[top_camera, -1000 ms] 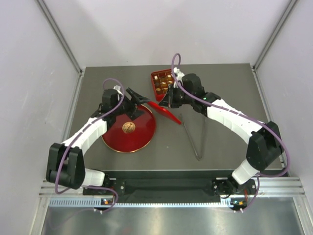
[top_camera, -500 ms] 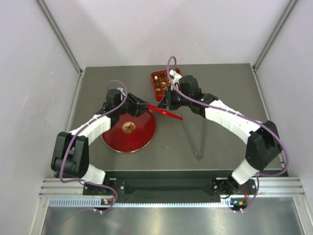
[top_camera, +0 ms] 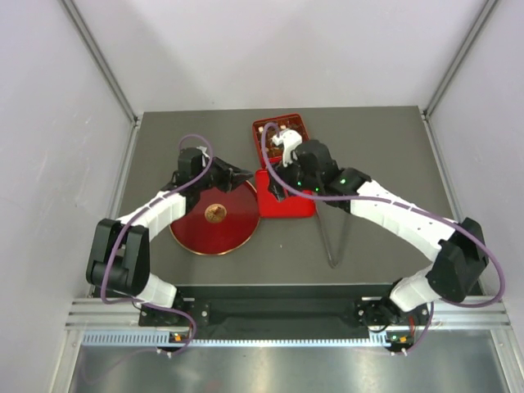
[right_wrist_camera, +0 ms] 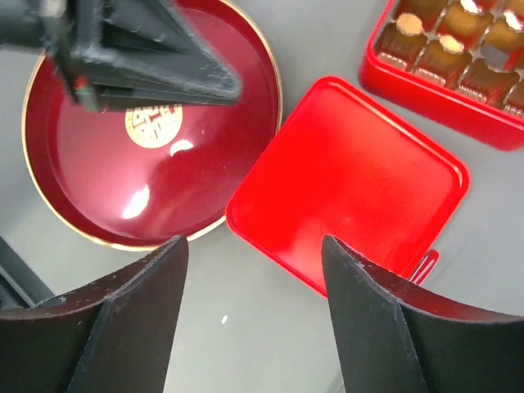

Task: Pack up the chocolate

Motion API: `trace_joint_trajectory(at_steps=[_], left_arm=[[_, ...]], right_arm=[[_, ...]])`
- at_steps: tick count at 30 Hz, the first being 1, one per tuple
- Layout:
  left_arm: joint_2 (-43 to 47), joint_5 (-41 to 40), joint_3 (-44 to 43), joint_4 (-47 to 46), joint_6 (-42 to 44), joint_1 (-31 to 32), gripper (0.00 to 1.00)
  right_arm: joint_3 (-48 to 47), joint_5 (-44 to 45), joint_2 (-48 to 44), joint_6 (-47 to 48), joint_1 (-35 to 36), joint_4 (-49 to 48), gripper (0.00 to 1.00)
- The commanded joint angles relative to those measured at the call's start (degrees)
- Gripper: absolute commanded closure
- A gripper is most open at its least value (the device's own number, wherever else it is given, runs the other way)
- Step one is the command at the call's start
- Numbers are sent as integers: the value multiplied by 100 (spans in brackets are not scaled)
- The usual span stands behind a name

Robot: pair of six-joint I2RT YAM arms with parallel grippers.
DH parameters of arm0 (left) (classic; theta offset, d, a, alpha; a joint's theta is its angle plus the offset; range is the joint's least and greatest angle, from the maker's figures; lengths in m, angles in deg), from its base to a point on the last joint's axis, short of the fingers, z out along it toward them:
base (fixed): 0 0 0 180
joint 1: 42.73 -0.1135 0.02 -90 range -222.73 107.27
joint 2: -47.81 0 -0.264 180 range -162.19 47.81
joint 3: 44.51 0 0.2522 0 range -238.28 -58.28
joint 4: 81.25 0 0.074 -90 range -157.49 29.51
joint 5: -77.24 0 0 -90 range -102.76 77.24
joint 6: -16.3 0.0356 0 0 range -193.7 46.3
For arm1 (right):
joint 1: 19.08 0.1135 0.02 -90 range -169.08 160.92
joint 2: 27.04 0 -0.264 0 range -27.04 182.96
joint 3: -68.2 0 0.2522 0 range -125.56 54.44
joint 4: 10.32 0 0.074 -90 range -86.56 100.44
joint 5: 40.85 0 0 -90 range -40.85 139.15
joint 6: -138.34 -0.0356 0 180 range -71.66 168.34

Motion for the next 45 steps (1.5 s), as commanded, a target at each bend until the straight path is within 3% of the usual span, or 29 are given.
trace_joint_trajectory(at_steps=[1, 4, 8, 13, 18, 31, 40, 45], left_arm=[[83, 63, -83, -118, 85, -22, 87], [249, -330, -381, 801, 874, -22, 83], [294, -1454, -979, 2359, 2720, 74, 72], [84, -2142, -1244, 2793, 3451, 389, 67], [-547, -2783, -1673, 3196, 3751, 1075, 64], [-1709, -3689, -2097, 3566, 3769, 1770, 66], [-1526, -4164, -1948, 3707, 3628, 1832, 66], [-1104, -4287, -1886, 3750, 3602, 1823, 66]], right_arm=[[235, 898, -178, 461, 448, -89, 34], [314, 1170, -12, -37, 439, -46, 41], [297, 1005, 42, -778, 53, -36, 45], [244, 679, 374, -1297, -123, -142, 52], [419, 784, 429, -1771, -263, -203, 57], [1404, 688, -609, -1825, -888, -687, 59], [1606, 653, -653, -1728, -923, -828, 59], [1387, 844, -179, -1754, -888, -670, 60]])
